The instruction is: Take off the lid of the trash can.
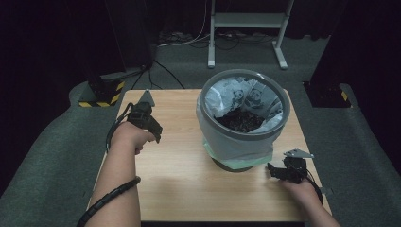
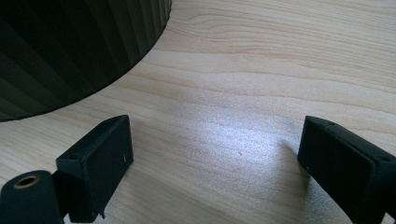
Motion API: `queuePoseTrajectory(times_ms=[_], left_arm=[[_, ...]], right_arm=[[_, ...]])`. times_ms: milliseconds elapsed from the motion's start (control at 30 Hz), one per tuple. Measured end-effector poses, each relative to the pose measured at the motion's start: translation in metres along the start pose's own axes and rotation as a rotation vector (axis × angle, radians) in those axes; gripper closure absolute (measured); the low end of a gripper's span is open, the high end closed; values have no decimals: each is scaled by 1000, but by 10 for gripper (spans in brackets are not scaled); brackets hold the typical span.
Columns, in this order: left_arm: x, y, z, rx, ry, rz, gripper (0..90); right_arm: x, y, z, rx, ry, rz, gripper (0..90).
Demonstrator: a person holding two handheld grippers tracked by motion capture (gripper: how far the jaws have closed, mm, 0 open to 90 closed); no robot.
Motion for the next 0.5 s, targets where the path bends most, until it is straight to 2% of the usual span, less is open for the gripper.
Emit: queuePoseTrajectory(times_ms=[133, 500], left_arm=[[-4, -23, 9, -9, 26, 19, 451], [-11, -60, 31, -6, 43, 33, 462]], right_arm=[[0, 0, 0, 1, 0, 2, 98], [0, 0, -1, -2, 2, 0, 97]])
Point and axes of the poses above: each handheld gripper's, and its own axes: y roughly forward along the jaws, x roughly out of its underside, z roughly to its right, the point moved 7 cm from there along y, roughly forward along the jaws
